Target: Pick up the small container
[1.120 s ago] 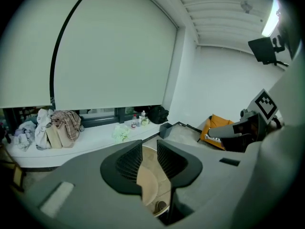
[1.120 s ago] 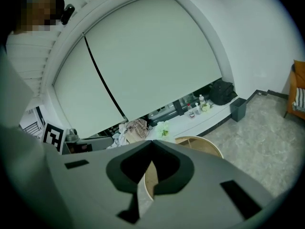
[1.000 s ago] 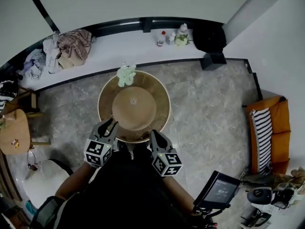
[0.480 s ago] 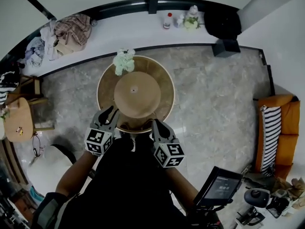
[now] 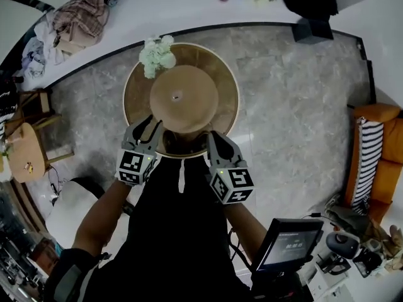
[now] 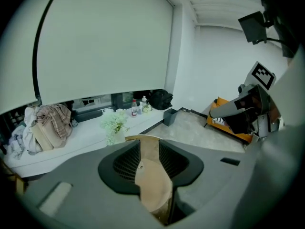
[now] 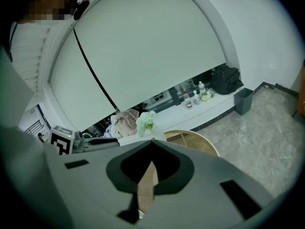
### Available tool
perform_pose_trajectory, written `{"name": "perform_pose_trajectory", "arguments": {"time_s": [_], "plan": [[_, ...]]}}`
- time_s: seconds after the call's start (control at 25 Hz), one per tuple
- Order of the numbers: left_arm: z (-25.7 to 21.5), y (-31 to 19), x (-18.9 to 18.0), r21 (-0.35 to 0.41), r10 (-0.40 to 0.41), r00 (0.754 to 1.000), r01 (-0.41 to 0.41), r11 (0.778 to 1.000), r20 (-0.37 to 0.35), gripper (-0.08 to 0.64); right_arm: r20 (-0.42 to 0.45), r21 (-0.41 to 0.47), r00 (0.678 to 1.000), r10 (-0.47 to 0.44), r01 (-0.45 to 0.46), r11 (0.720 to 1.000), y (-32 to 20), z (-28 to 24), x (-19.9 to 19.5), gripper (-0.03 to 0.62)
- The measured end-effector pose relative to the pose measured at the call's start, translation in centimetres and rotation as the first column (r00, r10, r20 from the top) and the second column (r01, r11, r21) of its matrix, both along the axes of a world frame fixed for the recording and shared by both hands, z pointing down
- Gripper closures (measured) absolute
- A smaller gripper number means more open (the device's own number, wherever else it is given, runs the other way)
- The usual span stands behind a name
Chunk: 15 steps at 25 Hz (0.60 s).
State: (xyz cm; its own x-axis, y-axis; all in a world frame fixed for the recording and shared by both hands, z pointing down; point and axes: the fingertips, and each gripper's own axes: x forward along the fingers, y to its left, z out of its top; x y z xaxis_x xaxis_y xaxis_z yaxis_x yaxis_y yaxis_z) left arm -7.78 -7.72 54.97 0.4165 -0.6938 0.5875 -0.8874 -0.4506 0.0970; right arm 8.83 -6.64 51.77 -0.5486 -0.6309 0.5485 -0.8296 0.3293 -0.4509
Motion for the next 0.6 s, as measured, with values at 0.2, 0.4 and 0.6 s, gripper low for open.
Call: {"name": "perform_pose_trajectory", "arguments": {"time_s": [0.2, 0.4, 0.6], "plan": [[4.4, -2.1, 0.4, -0.029, 0.05, 0.998, -0.051, 0.998, -0.023, 0.419, -0.032, -0.033, 0.998, 0.045, -0.046, 0.998, -1.3, 3.3, 0.4, 0.586], [8.9, -3.7, 0.4, -0.065, 0.095, 0.995, -0.098, 0.993, -0.039, 0.372, -0.028, -0.08, 0.997, 0.074, -0.076, 0.994, -2.0, 6.3, 0.0, 0.586], [12.6, -5.0, 0.3, -0.083, 0.128, 0.991, -0.13, 0.988, -0.026, 0.341, -0.008, -0.107, 0.996, 0.087, -0.087, 0.99, -2.1, 8.5, -0.6, 0.586]]}}
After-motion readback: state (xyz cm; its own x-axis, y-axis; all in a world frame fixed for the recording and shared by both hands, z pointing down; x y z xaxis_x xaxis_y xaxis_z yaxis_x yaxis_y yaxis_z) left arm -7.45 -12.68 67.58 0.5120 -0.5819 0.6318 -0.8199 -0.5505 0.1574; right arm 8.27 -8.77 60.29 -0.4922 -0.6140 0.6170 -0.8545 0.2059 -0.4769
